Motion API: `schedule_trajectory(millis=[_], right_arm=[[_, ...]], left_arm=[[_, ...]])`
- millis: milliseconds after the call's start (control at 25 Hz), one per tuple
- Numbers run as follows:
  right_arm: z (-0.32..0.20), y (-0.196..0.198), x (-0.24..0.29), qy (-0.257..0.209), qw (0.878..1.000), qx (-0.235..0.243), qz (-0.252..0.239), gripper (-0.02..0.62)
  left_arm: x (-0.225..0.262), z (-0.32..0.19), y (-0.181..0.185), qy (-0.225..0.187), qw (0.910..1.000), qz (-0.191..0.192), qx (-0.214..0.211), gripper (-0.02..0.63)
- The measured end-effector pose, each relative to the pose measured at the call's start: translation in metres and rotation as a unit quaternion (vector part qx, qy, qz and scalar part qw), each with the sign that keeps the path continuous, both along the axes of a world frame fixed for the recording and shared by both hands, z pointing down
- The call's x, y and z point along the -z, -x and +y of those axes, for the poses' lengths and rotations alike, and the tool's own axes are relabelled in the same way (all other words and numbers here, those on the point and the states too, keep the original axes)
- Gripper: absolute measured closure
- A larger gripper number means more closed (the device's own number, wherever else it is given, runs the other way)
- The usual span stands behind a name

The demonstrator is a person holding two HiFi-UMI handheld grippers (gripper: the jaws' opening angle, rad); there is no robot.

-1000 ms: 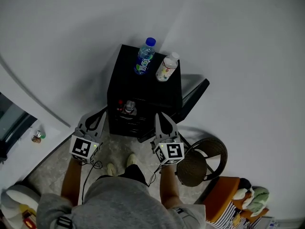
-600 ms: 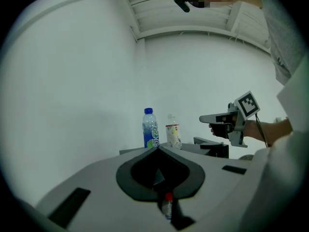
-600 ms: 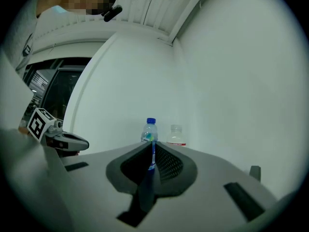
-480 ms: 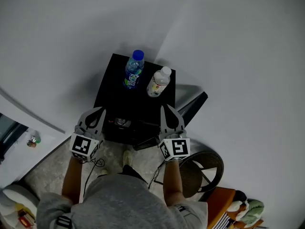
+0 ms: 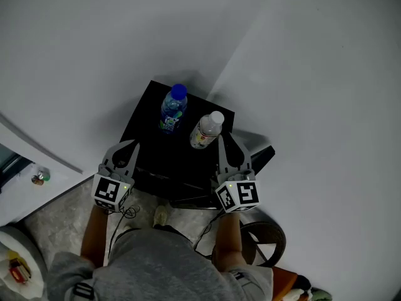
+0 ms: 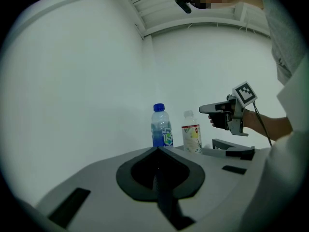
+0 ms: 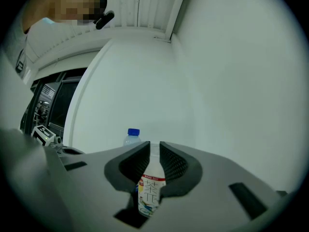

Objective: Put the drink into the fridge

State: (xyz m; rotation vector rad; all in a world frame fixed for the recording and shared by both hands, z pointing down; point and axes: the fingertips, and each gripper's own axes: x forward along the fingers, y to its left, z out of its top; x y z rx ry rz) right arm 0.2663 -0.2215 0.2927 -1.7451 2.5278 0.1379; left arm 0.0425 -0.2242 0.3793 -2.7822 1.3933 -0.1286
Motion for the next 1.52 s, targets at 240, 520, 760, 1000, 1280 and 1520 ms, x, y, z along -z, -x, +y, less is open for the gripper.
schedule_trajectory(millis=[240,520,760,1000,1280,1520], right_arm=[[-0.027,0.005,0.0,0.019,0.999,0.039,0.012,0.37],[-0.041,0.009,-0.002,0.027,0.998,0.057,0.019,0.367],[-0.049,0.014,-0.007,0.037,0.997,0.061,0.03,0.367],[-0.05,0.011,-0.007,0.031,0.998,0.041,0.046,0.405],[-0.044,0.014,0.0,0.022,0.998,0.035,0.045,0.405],[-0.029,0.017,0.021,0.003,0.999,0.027,0.038,0.406]], left_arm=[[-0.004,-0.011,-0.003,0.003,0.9998,-0.001,0.019,0.604],[-0.003,-0.017,-0.004,0.003,0.9995,0.001,0.031,0.604],[-0.006,-0.019,-0.001,0.007,0.9994,0.0,0.034,0.604],[-0.003,-0.019,0.004,0.001,0.9993,0.005,0.038,0.604],[0.0,-0.015,0.009,-0.004,0.9994,0.004,0.033,0.604],[0.01,-0.009,0.017,-0.011,0.9995,0.008,0.028,0.604]])
